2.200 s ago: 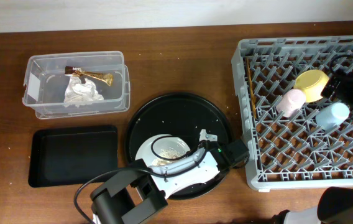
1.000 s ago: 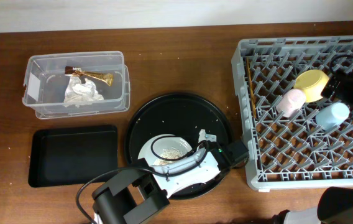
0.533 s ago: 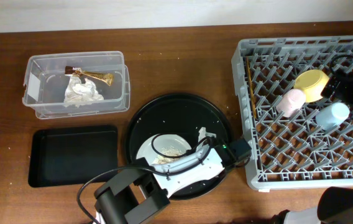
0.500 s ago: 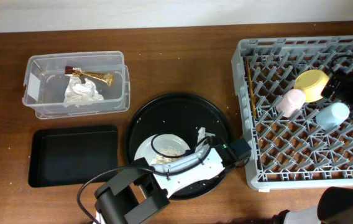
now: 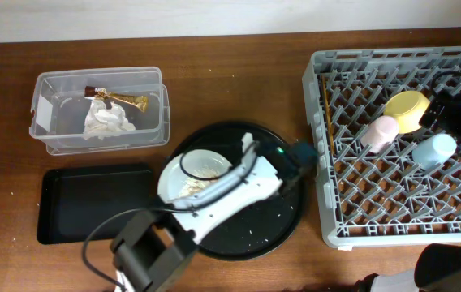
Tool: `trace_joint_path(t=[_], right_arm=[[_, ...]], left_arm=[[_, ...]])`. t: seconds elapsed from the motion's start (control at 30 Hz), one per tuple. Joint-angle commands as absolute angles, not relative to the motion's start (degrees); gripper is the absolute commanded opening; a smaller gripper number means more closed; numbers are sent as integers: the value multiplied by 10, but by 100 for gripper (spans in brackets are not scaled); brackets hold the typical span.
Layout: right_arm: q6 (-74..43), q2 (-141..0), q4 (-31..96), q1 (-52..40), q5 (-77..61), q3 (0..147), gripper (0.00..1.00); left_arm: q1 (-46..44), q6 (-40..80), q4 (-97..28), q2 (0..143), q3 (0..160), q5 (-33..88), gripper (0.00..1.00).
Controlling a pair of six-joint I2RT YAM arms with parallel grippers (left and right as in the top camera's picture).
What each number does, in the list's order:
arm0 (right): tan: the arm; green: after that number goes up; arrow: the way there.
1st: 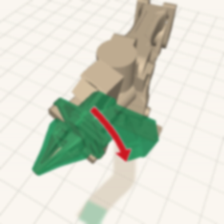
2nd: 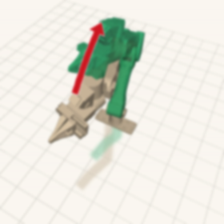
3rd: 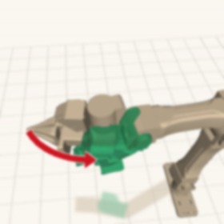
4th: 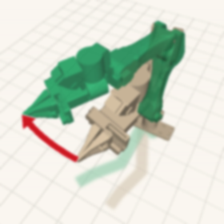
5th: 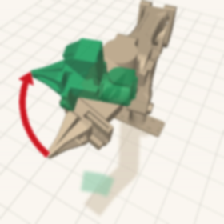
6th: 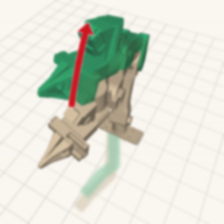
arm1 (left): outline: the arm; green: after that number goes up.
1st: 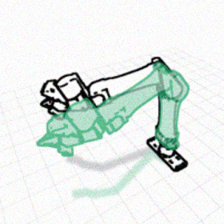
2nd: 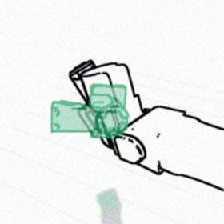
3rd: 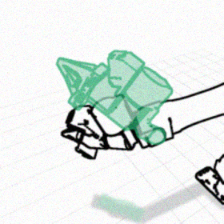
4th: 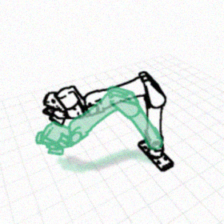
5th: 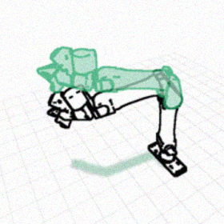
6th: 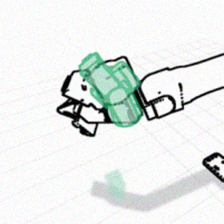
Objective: Sort waste into correct bins and load items into the dishwasher rack
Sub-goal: 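Lift the plate with the left gripper over the small black tray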
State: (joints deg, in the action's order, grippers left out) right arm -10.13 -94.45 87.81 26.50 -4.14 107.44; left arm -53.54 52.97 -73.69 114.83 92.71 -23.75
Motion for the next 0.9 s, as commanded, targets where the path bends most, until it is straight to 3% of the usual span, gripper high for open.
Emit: trace_joint_path(t=[0.0, 0.37, 0.87], right_arm=[[-102, -945, 877, 267, -43, 1071, 98], [-102, -945, 877, 267, -43, 1071, 98], [-102, -945, 877, 267, -43, 1071, 98]], left_arm=[[-485, 533, -742, 1077, 940, -243, 1], [-283, 500, -735, 1047, 939, -217, 1], [-134, 431, -701, 1047, 939, -26, 1]])
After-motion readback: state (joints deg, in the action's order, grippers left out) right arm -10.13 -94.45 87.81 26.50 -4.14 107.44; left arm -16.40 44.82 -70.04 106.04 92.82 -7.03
